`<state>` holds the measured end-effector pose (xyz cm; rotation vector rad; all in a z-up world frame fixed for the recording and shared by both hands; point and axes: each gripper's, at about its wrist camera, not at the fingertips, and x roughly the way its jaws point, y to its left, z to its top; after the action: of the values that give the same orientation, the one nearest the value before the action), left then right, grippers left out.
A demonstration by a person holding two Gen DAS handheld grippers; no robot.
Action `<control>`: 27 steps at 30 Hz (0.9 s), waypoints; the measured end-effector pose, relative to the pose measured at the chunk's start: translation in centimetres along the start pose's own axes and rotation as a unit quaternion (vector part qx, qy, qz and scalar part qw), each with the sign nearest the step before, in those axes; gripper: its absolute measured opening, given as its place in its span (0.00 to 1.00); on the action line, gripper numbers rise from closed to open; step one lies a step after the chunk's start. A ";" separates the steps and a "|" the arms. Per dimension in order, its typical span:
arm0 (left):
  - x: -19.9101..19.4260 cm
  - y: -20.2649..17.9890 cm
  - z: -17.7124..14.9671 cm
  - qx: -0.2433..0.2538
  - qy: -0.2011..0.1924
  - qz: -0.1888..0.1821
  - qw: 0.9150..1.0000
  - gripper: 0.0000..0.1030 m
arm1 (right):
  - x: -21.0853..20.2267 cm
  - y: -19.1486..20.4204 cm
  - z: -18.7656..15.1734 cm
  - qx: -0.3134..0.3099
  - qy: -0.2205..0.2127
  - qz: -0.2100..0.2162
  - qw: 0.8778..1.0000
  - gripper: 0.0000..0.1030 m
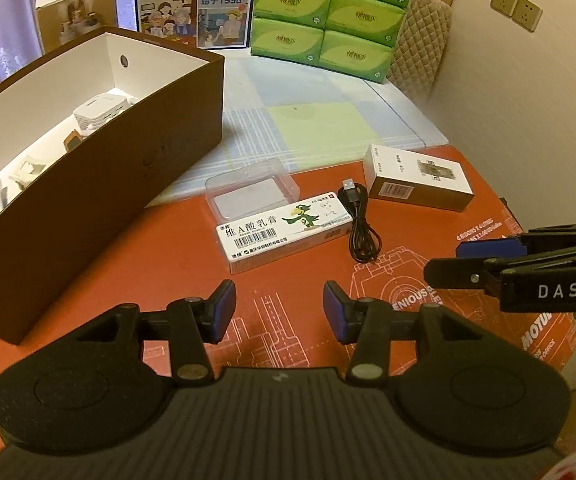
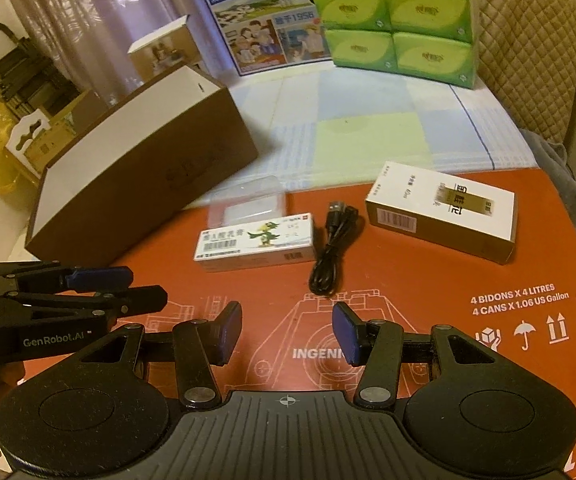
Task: Organize rigid objects
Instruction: 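Move the right tool to the black USB cable while the left tool approaches the white cream box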
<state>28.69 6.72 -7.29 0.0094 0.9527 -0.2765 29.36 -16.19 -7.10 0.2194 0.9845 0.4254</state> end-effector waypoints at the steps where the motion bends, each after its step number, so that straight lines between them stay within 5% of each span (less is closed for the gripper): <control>1: 0.3 0.2 0.0 0.001 0.001 -0.001 1.000 0.42 | 0.2 -0.1 0.0 0.001 0.002 -0.003 1.000 0.46; 27: 8.4 3.2 2.9 0.058 0.010 -0.025 0.998 0.52 | 9.1 -0.8 2.4 -0.018 0.040 -0.062 0.997 0.46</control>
<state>36.35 7.48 -12.70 0.0954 0.9561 -0.3785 35.88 -12.83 -12.96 0.1093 1.0617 0.3406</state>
